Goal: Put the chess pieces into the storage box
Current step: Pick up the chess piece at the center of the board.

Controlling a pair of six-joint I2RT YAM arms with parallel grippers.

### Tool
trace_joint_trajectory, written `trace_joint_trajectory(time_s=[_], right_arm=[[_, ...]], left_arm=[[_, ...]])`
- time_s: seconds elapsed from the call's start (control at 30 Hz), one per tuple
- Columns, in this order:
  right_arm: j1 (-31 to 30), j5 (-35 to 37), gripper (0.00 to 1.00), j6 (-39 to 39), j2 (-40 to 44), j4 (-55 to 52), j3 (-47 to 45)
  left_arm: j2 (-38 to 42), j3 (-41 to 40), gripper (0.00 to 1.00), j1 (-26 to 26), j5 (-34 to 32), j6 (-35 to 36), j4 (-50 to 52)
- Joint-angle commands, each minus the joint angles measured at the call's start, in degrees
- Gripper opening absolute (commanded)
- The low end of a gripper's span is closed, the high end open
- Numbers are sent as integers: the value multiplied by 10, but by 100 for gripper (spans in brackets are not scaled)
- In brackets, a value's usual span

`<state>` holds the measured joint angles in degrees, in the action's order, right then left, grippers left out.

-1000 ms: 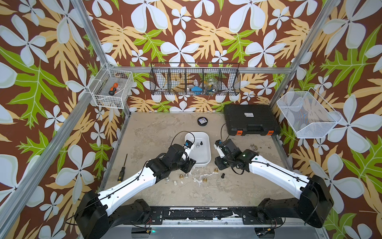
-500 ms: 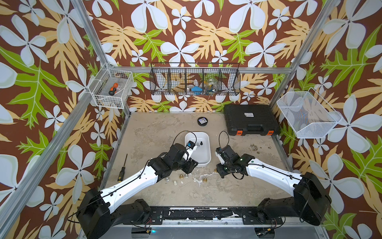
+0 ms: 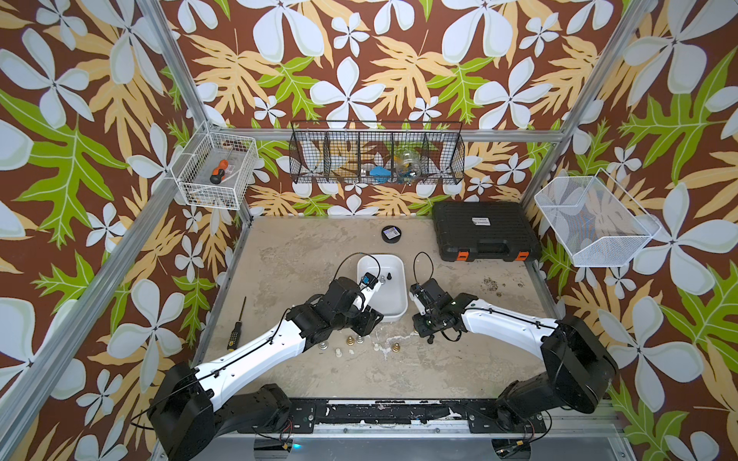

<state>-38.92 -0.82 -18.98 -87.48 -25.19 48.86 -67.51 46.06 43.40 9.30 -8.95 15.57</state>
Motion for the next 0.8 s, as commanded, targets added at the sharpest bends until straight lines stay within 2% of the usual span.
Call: trace_joint_trajectory(time_s=[0.0, 0.3, 0.53, 0.77], right_arm=[[0, 6, 36, 8, -10, 15, 2], [0, 6, 18, 7, -7, 23, -6], [0, 20, 14, 4, 14, 2, 5], [4, 62, 13, -15, 54, -49, 77]], left_arm=[[-2, 2, 53, 0, -1, 5, -2], [-7, 3, 53, 1, -11, 4, 2], [1, 3, 53, 0, -23, -1, 3], [53, -4, 54, -4, -116, -23, -10]])
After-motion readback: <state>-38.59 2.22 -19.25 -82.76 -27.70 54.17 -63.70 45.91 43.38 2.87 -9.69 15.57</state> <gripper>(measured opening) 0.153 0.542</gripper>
